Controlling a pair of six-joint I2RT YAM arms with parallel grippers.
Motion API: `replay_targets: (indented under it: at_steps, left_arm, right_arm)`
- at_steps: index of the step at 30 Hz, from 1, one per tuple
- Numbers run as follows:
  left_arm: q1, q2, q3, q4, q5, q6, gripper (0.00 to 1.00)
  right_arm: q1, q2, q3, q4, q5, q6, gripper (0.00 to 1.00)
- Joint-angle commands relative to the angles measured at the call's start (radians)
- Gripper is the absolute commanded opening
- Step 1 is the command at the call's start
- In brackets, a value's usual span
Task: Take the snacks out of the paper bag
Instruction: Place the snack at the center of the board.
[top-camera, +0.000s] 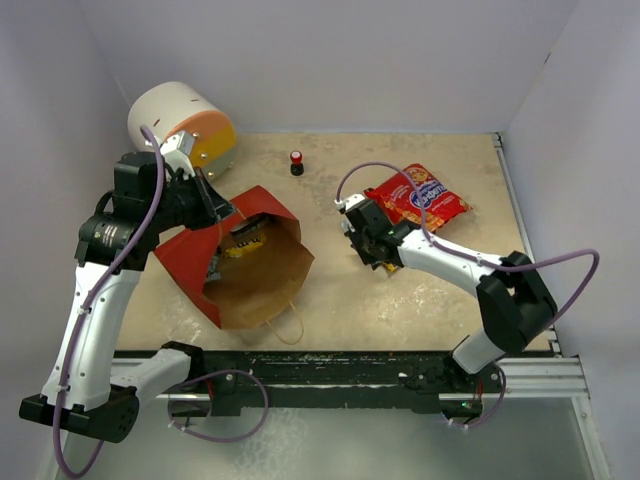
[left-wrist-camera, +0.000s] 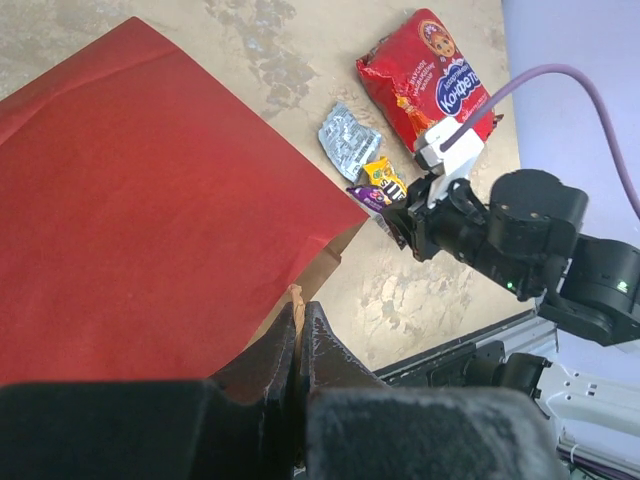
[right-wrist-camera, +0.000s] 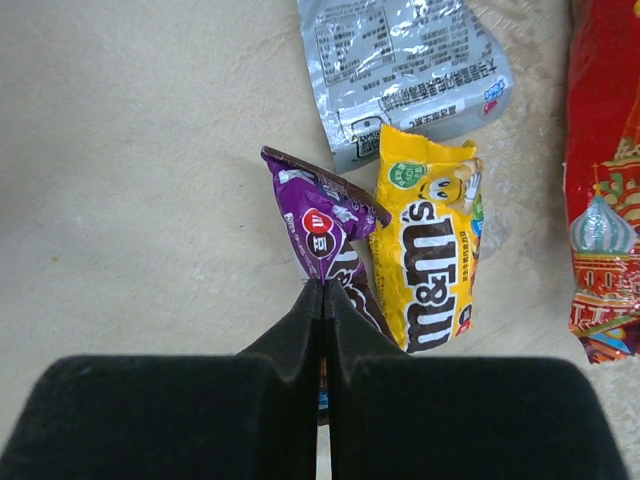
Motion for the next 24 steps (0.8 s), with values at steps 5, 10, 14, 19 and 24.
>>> replay_targets:
  at_steps: [5,10,14,19,24]
  left_arm:
    - [-0.002,-0.003,-0.003,0.054,0.016,-0.016,0.00]
    - [-0.002,0.013,-0.005,0.064,0.031,-0.024,0.00]
    - [-0.002,0.022,-0.007,0.069,0.042,-0.030,0.00]
    - [-0.002,0.015,-0.015,0.069,0.039,-0.035,0.00]
    - [-0.002,0.005,-0.029,0.071,0.041,-0.042,0.00]
  right_arm:
    - [-0.011,-0.007,-0.053,0.096,0.057,-0.052,0.00]
    - [-0.012,-0.016,-0.108,0.179,0.048,-0.089,0.01]
    - [-0.013,-0.013,-0.087,0.145,0.069,-0.078,0.30]
    - [-0.012,-0.150,-0.068,0.072,-0.050,-0.052,0.49]
    - [-0.010,-0.278,-0.105,0.103,-0.232,-0.020,0.53]
